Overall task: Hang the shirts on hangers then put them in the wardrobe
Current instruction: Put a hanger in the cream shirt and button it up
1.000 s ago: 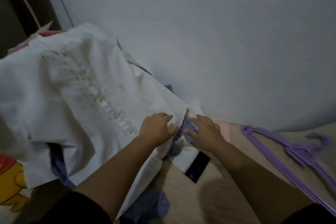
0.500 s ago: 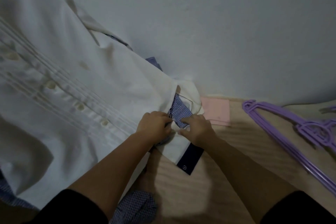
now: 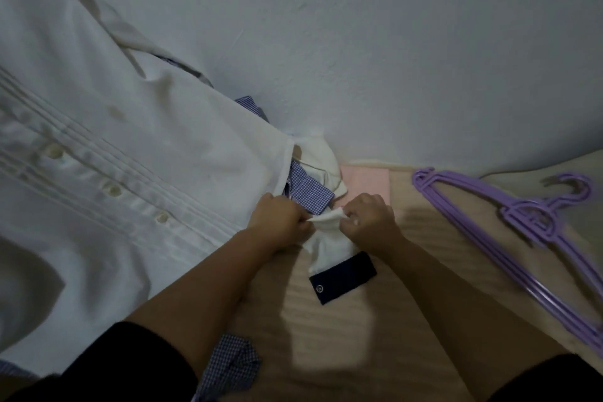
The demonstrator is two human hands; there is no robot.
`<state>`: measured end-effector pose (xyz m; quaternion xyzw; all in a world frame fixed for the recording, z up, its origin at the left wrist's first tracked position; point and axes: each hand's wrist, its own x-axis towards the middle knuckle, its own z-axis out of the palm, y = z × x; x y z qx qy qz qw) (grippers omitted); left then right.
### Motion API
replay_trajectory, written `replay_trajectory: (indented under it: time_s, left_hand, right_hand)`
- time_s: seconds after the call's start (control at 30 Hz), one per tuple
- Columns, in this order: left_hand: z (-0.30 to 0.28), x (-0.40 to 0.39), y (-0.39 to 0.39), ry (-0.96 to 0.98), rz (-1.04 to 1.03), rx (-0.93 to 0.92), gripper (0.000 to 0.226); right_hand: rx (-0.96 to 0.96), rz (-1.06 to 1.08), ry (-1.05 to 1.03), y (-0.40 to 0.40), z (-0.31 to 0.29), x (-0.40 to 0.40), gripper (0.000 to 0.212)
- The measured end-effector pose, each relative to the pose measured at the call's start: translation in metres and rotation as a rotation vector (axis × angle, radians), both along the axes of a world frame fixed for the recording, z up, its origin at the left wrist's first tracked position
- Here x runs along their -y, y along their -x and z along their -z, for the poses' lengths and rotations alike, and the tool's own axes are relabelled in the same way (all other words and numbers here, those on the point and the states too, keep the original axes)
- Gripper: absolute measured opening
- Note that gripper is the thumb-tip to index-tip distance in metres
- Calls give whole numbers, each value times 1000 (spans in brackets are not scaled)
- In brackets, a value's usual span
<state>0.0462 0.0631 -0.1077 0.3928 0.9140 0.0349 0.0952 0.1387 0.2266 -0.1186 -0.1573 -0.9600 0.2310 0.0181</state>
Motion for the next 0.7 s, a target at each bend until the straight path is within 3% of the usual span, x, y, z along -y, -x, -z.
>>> replay_trajectory:
  time_s: [0.1,0.23,0.37,0.5,0.6,0.7]
  left_hand:
    - [-15,-28,-26,-167,1,155,34]
    - [-28,-46,-49,-262,20,201,16]
    - [-25,-40,-54,-177,15,196,57]
    - [-13,-40,-62,-120,106,106,45]
    - [-5,-43,-71,-232,129,78,37]
    - [-1,-47,-70,-246,132,23,40]
  right_hand:
    - [119,-30,14,-16,-17,-8,51]
    - [198,-35,-163,-33,-24,-20,30]
    - [271,-37,-277,-71,-34,-55,28]
    - [496,-31,-507,-112,-37,-100,35]
    - [566,-28,-455,-121,-31,-113,34]
    - [434,13,-236,-109,-26,-103,42]
